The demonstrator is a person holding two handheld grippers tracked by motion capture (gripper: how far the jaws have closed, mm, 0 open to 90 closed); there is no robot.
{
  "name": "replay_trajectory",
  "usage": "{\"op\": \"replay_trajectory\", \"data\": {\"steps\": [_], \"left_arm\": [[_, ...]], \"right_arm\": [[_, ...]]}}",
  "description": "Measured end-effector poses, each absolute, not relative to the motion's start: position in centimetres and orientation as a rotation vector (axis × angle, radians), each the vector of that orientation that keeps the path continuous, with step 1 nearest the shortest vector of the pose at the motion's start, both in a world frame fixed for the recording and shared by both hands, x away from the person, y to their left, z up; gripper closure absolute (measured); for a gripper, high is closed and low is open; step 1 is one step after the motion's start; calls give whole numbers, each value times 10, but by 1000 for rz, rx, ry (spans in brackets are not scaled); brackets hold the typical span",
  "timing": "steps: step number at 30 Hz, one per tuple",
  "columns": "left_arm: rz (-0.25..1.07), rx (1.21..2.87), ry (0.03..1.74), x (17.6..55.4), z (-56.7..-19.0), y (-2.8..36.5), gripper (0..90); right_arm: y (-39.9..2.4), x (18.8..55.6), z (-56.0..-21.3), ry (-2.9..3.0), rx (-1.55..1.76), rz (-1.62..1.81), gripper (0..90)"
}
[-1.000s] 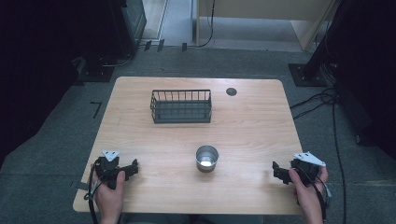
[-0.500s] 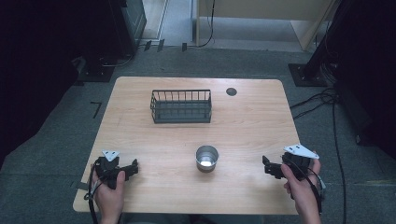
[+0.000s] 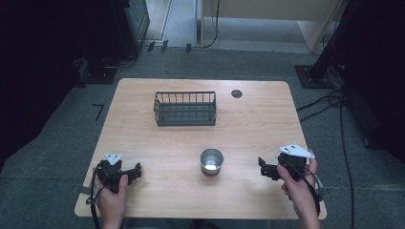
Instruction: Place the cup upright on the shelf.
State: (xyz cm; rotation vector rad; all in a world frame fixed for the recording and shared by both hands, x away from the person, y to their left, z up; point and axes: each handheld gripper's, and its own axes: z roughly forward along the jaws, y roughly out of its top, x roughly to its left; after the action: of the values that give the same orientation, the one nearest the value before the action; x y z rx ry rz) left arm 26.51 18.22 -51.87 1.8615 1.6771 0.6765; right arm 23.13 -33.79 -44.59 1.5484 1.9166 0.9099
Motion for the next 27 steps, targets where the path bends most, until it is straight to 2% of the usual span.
{"op": "replay_trajectory", "data": {"steps": [27], "left_arm": [[676,1861,1678,265,-519,182,0]], "right_arm": [[-293,242,-440,2016,1463,966,0]]}}
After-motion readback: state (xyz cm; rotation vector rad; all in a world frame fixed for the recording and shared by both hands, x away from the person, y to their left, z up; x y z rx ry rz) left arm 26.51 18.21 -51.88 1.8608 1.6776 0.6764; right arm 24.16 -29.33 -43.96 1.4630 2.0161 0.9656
